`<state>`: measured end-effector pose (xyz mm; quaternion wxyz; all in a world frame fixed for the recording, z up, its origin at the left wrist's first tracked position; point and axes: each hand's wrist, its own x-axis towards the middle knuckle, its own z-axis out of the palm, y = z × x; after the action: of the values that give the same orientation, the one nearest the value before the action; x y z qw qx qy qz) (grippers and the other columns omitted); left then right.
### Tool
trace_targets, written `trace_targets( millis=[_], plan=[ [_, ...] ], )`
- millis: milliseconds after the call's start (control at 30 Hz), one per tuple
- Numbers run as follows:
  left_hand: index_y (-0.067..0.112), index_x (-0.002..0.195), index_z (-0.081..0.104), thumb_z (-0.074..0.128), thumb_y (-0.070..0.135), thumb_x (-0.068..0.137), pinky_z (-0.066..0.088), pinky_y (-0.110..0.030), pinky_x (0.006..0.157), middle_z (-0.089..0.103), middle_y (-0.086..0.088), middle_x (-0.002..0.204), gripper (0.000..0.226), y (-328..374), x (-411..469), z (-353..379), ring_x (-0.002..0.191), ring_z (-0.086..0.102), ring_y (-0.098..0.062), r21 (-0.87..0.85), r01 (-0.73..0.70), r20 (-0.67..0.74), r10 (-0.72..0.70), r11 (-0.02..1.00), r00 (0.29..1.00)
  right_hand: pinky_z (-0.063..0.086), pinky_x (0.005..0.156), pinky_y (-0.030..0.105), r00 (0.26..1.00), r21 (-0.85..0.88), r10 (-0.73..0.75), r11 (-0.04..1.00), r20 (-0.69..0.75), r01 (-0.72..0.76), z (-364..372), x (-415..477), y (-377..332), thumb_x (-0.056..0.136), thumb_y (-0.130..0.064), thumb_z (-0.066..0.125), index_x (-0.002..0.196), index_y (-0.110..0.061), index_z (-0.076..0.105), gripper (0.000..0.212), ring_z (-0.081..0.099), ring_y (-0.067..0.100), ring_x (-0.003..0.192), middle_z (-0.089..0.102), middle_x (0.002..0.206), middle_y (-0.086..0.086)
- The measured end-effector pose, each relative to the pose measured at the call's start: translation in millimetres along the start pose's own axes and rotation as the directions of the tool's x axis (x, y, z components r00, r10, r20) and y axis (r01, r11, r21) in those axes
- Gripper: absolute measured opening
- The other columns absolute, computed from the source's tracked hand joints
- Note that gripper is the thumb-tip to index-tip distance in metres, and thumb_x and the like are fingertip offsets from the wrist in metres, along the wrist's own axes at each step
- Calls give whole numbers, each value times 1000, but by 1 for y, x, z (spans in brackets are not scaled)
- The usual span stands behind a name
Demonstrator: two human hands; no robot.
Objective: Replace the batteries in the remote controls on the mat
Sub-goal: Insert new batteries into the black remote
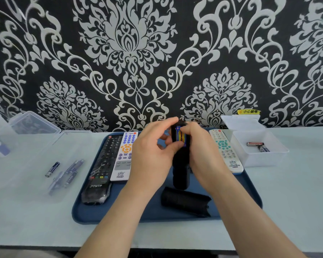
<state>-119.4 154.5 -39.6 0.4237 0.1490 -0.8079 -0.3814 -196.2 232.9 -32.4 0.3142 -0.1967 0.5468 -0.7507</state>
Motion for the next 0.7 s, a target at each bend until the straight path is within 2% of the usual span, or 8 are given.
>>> trace_targets(
  millis=[67,167,333,433,500,567,633,700],
  plan=[
    [32,115,64,80,6,71,46,-14,74,62,13,99,53,-1,0,0,83,57,0,-56,58,-11,-59,997,998,52,83,47,999,-26,-42,999,7,42,0,1,0,77,-23,52,80,-12,72,23,66,23,79,70,75,12],
    [40,109,63,80,7,72,51,-26,77,61,11,93,52,1,0,0,83,57,-3,-78,71,-9,-72,994,997,53,88,46,994,-97,-109,989,-3,109,1,-1,-1,88,-20,52,88,-11,71,20,67,22,84,71,78,9],
    [42,107,62,81,7,72,47,-14,68,60,10,92,53,0,0,-2,82,57,-1,-107,67,-11,-68,992,998,54,86,38,981,-200,-193,962,-14,186,6,-5,-2,97,-13,46,97,-7,67,22,68,13,84,73,86,6],
    [35,111,65,82,8,71,53,-25,72,60,10,91,51,-3,0,-2,85,58,-4,-94,53,-18,-55,994,998,54,80,34,977,-218,-214,954,-7,207,6,-5,-1,98,-12,45,97,-1,64,22,68,10,79,71,85,8],
    [31,112,66,82,6,70,55,-31,73,60,11,91,51,-5,0,-1,86,58,-5,-90,37,-21,-39,995,999,52,72,30,979,-195,-202,961,-16,195,7,-4,0,95,-9,44,96,7,58,21,65,10,74,65,79,8],
    [29,112,66,81,4,69,53,-24,68,59,10,93,51,-6,-1,1,85,58,-4,-100,27,-13,-28,995,1000,50,67,30,986,-125,-159,980,-44,153,7,-4,1,92,-9,43,95,12,54,24,62,14,72,62,74,9],
    [28,112,66,81,3,70,49,-17,65,59,6,95,51,-6,-1,3,84,57,-2,-110,11,-3,-11,994,1000,51,68,33,992,-59,-108,993,-60,105,6,-2,0,90,-12,42,91,10,58,27,62,20,73,63,70,10],
    [30,113,65,81,4,70,50,-17,66,59,5,97,52,-6,-2,4,86,57,-2,-103,-17,-4,17,995,1000,50,69,35,997,-11,-58,998,-54,58,4,2,-2,87,-15,42,82,3,64,29,61,24,72,63,68,11]
  ],
)
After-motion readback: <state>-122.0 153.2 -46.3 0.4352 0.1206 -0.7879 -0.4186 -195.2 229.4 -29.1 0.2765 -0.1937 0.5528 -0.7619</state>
